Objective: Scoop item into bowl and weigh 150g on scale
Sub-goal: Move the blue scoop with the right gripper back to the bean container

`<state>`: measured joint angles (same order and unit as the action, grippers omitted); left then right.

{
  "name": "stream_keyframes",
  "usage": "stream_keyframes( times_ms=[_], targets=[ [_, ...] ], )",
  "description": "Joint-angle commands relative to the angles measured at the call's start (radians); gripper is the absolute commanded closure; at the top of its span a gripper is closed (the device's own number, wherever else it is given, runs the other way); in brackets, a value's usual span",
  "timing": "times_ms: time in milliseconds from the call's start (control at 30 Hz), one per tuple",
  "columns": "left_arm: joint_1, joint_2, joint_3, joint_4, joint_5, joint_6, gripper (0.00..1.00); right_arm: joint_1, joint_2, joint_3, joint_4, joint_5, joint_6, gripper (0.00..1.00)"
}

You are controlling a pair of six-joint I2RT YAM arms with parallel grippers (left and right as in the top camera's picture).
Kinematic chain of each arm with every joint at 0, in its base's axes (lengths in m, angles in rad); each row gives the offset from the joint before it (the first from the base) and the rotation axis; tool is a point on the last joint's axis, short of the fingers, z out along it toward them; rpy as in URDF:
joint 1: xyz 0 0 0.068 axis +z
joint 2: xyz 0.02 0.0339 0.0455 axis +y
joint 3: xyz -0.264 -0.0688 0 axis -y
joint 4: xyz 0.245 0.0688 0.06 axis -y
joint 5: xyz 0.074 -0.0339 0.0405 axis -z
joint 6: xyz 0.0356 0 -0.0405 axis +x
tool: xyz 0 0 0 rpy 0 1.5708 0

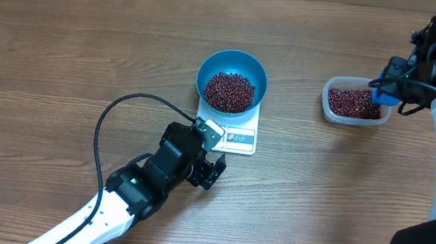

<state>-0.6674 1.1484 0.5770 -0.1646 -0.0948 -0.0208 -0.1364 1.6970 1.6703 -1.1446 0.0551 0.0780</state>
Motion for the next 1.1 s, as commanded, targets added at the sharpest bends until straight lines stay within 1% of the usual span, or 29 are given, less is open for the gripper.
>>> stream_keyframes(
  times_ms=[0,133,300,400,567,833,900,1000,1067],
  targets=[
    [0.000,0.002,-0.006,0.000,-0.013,-0.009,0.00,0.019,-0.040,0.031,0.005,0.084,-0.008,0.96],
    [0.000,0.002,-0.006,0.000,-0.013,-0.009,0.00,0.064,-0.040,0.031,-0.003,0.135,-0.008,0.96],
    [0.000,0.002,-0.006,0.000,-0.013,-0.009,0.00,0.150,-0.040,0.031,-0.056,0.227,0.003,0.96],
    [0.000,0.002,-0.006,0.000,-0.013,-0.009,0.01,0.183,-0.040,0.031,-0.075,0.297,0.034,0.96],
    [0.000,0.002,-0.006,0.000,-0.013,-0.009,0.00,0.205,-0.040,0.031,-0.077,0.338,0.053,0.96],
    [0.000,0.002,-0.006,0.000,-0.013,-0.009,0.00,0.206,-0.040,0.031,-0.069,0.341,0.057,0.96],
    [0.000,0.002,-0.006,0.000,-0.013,-0.009,0.00,0.206,-0.040,0.031,-0.061,0.340,0.113,0.96],
    [0.000,0.002,-0.006,0.000,-0.013,-0.009,0.01,0.206,-0.040,0.031,-0.055,0.298,0.293,0.96],
    [0.000,0.002,-0.006,0.000,-0.013,-0.009,0.00,0.204,-0.038,0.031,-0.056,0.237,0.433,0.96]
  ],
)
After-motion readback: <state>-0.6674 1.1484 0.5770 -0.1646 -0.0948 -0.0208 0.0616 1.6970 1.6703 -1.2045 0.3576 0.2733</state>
